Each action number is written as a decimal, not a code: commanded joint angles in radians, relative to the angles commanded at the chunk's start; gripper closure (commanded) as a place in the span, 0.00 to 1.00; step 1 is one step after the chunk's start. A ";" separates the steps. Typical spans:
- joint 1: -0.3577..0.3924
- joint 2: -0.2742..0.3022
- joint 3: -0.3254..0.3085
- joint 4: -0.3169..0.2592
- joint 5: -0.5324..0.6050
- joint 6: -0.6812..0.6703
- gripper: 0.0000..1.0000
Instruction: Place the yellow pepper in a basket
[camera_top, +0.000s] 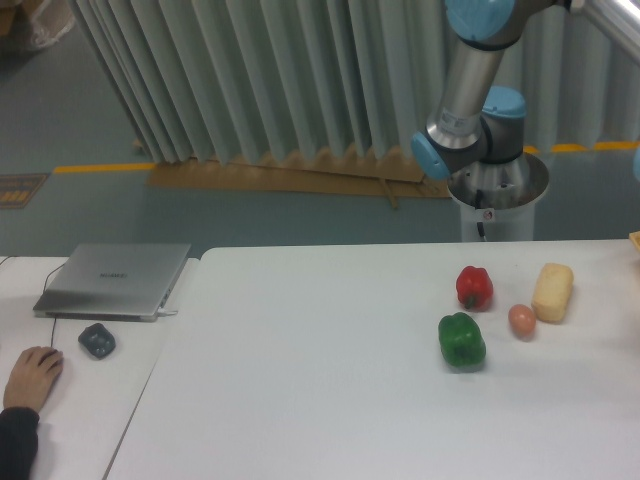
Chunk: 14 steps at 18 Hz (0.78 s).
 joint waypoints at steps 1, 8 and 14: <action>-0.021 -0.014 0.005 0.020 0.017 -0.017 0.00; -0.071 -0.071 0.014 0.055 0.101 -0.068 0.00; -0.084 -0.037 0.005 0.048 0.068 -0.085 0.00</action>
